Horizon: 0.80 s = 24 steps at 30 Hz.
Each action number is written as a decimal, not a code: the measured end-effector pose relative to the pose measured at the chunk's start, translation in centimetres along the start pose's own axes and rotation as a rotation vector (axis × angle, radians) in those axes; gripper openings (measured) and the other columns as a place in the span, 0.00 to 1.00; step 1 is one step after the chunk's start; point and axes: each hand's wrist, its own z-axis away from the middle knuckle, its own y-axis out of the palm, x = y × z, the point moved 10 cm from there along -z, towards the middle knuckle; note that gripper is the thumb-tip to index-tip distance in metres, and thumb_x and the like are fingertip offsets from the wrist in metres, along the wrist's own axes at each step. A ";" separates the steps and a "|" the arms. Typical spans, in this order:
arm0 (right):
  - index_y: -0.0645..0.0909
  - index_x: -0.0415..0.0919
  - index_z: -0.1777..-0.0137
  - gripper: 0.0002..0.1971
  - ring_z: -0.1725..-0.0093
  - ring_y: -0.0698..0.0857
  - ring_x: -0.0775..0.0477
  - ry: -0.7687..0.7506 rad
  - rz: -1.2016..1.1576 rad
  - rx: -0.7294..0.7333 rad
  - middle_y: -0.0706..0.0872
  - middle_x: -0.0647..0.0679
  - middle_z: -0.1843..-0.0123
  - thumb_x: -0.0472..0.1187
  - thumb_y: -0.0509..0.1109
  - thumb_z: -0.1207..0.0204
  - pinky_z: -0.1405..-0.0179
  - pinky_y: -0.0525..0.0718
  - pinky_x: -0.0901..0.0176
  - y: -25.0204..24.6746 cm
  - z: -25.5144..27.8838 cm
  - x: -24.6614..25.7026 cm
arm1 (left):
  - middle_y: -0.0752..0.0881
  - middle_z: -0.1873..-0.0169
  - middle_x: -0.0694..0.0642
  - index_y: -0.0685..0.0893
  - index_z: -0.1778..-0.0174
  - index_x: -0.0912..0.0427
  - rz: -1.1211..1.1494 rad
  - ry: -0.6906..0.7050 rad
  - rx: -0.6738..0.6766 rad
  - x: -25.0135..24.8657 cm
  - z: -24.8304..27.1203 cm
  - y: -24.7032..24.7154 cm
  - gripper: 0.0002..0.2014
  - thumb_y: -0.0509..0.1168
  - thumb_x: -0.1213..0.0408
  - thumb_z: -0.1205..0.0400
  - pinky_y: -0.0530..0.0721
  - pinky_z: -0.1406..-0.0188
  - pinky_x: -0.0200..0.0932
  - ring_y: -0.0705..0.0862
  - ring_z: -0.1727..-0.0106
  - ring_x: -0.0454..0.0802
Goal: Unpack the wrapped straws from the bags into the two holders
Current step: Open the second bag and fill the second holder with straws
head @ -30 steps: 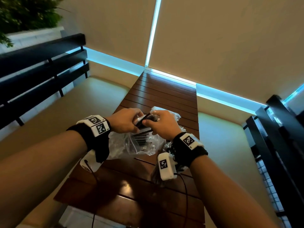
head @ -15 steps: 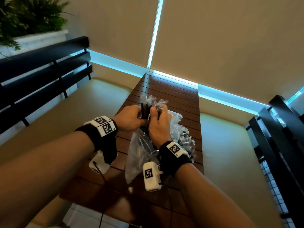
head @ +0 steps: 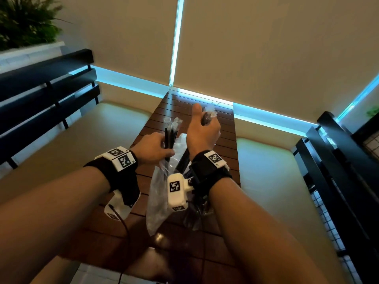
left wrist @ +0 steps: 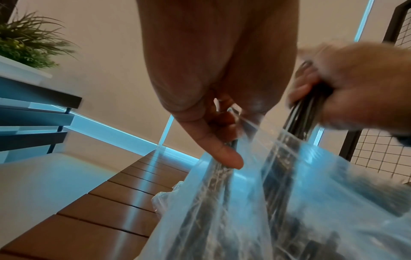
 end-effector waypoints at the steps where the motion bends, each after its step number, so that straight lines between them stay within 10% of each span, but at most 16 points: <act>1: 0.72 0.47 0.68 0.21 0.71 0.77 0.57 -0.017 -0.012 -0.017 0.78 0.55 0.71 0.59 0.70 0.21 0.72 0.73 0.71 -0.5 -0.4 0.7 | 0.78 0.68 0.47 0.81 0.57 0.54 -0.009 -0.008 0.005 0.2 0.0 0.2 0.08 0.72 0.55 0.19 0.70 0.71 0.39 0.77 0.67 0.44; 9: 0.69 0.50 0.73 0.23 0.80 0.71 0.60 -0.126 -0.134 -0.125 0.71 0.62 0.85 0.56 0.69 0.19 0.66 0.76 0.54 -4.7 -1.4 6.1 | 0.80 0.65 0.46 0.80 0.56 0.51 -0.064 -0.080 0.016 1.5 -0.2 1.7 0.09 0.73 0.53 0.20 0.73 0.68 0.41 0.79 0.63 0.45; 12: 0.71 0.52 0.77 0.26 0.76 0.73 0.45 -0.091 -0.241 -0.083 0.71 0.57 0.81 0.69 0.68 0.28 0.69 0.80 0.43 -5.6 -1.4 5.7 | 0.83 0.62 0.51 0.82 0.55 0.53 -0.073 -0.096 -0.002 1.4 -0.1 1.7 0.09 0.73 0.53 0.20 0.74 0.62 0.43 0.81 0.60 0.51; 17: 0.60 0.49 0.73 0.26 0.78 0.55 0.50 -0.036 -0.468 0.067 0.59 0.51 0.78 0.67 0.57 0.21 0.78 0.53 0.51 -7.5 -0.7 3.4 | 0.82 0.64 0.49 0.83 0.53 0.55 -0.061 -0.103 0.016 0.7 0.3 2.2 0.09 0.72 0.54 0.20 0.73 0.67 0.42 0.79 0.61 0.49; 24: 0.64 0.46 0.73 0.33 0.79 0.56 0.49 0.075 -0.565 0.024 0.60 0.51 0.78 0.69 0.42 0.16 0.79 0.56 0.60 -11.4 0.1 0.4 | 0.81 0.64 0.49 0.81 0.55 0.53 -0.062 -0.153 -0.021 2.0 0.8 2.8 0.07 0.72 0.56 0.19 0.72 0.62 0.42 0.78 0.61 0.49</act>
